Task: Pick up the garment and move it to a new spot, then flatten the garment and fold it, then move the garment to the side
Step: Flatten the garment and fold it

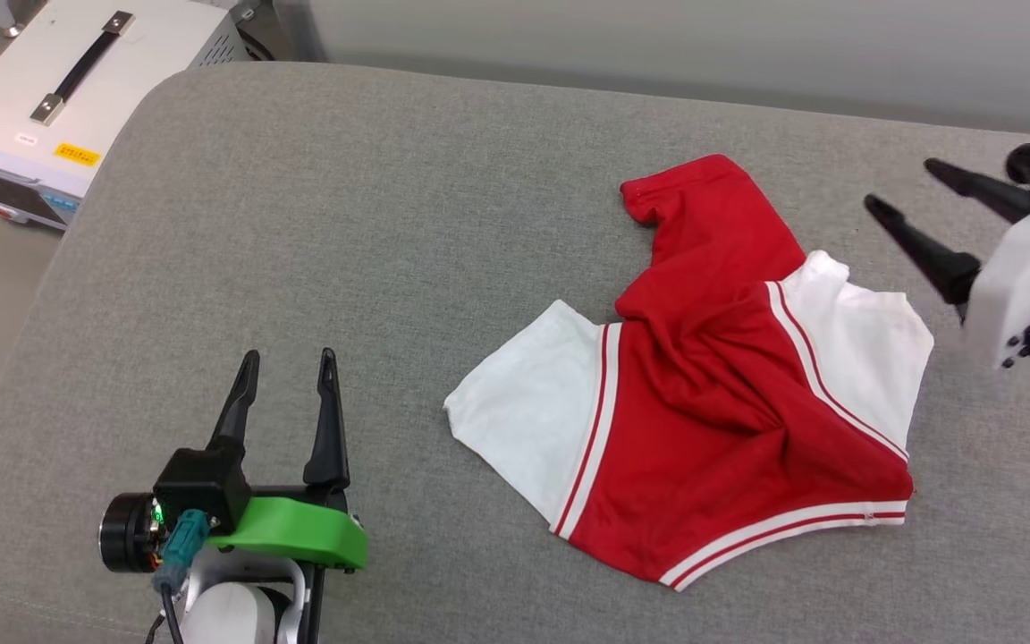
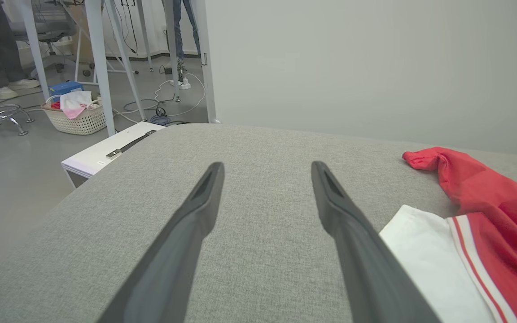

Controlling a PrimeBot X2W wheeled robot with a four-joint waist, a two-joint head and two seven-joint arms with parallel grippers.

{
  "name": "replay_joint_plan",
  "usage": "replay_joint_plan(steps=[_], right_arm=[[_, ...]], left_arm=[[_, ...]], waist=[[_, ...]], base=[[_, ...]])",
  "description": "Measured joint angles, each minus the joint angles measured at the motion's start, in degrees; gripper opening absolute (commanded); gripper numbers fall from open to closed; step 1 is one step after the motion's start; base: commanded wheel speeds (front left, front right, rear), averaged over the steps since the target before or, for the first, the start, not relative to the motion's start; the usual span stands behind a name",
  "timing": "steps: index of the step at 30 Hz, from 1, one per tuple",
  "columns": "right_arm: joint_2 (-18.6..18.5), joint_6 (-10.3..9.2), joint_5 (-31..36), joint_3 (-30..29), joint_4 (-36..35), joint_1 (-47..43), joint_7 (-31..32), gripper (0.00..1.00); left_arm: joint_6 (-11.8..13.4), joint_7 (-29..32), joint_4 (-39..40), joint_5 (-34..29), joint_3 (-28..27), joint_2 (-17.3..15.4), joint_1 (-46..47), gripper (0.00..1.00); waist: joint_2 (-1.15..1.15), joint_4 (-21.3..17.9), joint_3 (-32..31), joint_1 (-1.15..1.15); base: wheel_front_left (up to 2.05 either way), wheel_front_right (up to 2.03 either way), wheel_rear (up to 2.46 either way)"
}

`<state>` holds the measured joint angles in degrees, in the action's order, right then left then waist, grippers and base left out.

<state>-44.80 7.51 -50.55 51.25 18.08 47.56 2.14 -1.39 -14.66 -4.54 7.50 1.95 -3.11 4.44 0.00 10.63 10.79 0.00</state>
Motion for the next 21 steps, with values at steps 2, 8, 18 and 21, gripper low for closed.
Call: replay_joint_plan(steps=[2, 8, 18, 21], right_arm=[[-1.92, 0.00, -0.05, -2.22, -1.02, -0.39, 1.83, 1.00], [-7.49, 0.00, -1.35, -6.31, -1.90, -1.58, 13.27, 1.00], [-7.67, 0.00, -3.42, -7.34, -1.74, -3.89, 31.88, 1.00], [-5.15, 0.00, -2.11, -7.35, -0.09, -4.17, 33.77, 1.00]], left_arm=[[-0.40, 0.00, 0.20, -0.70, 0.02, 0.00, -0.07, 1.00], [-0.47, 0.00, 0.60, -1.04, 0.40, 0.00, -0.23, 1.00], [-0.48, 0.00, 0.86, -0.97, 1.54, 0.00, 0.49, 1.00], [-0.48, 0.00, 0.86, -0.88, 1.90, 0.01, 1.19, 1.00]], waist=[[0.00, -0.31, -0.25, 0.00], [0.00, -0.36, 0.55, 0.00], [0.00, 0.45, 3.93, 0.00], [0.00, 0.75, 5.08, 0.00]], base=[[0.00, 0.00, 0.00], [0.00, 0.00, 0.00], [0.00, 0.00, 0.00], [0.00, 0.00, 0.00]])
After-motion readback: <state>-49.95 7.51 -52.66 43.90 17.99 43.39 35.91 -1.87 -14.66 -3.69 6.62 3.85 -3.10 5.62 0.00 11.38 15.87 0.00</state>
